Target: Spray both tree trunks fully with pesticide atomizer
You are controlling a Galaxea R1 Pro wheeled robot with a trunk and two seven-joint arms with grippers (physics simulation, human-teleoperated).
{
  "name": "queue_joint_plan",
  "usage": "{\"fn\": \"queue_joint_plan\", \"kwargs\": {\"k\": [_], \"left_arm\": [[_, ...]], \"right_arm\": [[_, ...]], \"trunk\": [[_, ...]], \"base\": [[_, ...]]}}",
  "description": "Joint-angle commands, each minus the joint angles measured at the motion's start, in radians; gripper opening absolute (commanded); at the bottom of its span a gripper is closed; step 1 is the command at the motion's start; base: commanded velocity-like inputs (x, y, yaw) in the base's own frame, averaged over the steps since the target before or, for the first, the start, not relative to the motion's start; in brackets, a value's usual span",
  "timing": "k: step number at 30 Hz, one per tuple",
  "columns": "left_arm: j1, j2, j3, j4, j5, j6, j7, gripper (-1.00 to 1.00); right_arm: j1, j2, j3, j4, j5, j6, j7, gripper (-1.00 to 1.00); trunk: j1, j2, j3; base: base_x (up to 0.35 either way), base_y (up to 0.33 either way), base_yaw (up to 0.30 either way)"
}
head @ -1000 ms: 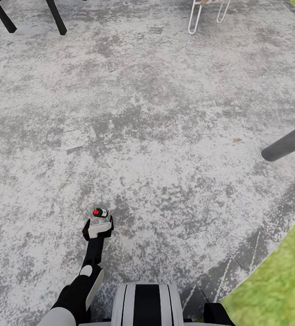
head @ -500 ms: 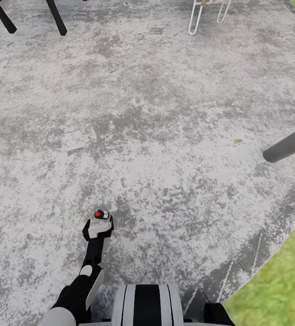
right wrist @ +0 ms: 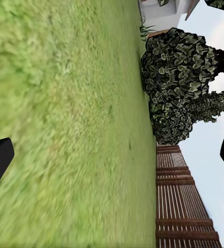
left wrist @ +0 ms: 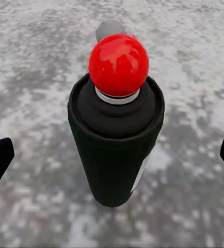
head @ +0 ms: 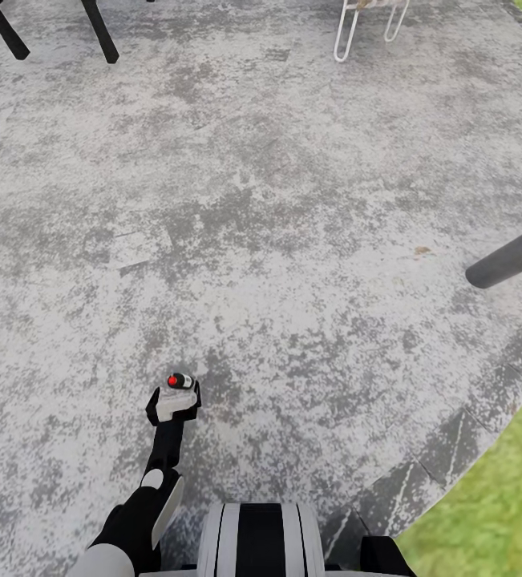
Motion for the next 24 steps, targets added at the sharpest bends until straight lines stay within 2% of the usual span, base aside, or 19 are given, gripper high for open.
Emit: {"fn": "queue_joint_plan", "kwargs": {"k": [1, 21, 22, 24], "left_arm": [[0.000, 0.000, 0.000, 0.000, 0.000, 0.000, 0.000, 1.00], [0.000, 0.000, 0.000, -0.002, 0.000, 0.000, 0.000, 1.00], [0.000, 0.000, 0.000, -0.002, 0.000, 0.000, 0.000, -1.00], [0.000, 0.000, 0.000, -0.002, 0.000, 0.000, 0.000, -1.00]], "right_arm": [[0.000, 0.000, 0.000, 0.000, 0.000, 0.000, 0.000, 1.00], [0.000, 0.000, 0.000, 0.000, 0.000, 0.000, 0.000, 1.00], [0.000, 0.000, 0.000, 0.000, 0.000, 0.000, 0.000, 1.00], [0.000, 0.000, 0.000, 0.000, 0.000, -0.001, 0.000, 1.00]], "trunk": [[0.000, 0.000, 0.000], [0.000, 0.000, 0.000], [0.000, 0.000, 0.000], [0.000, 0.000, 0.000]], "base": [[0.061, 0.000, 0.000], [0.027, 0.000, 0.000], [0.000, 0.000, 0.000], [0.000, 0.000, 0.000]]}}
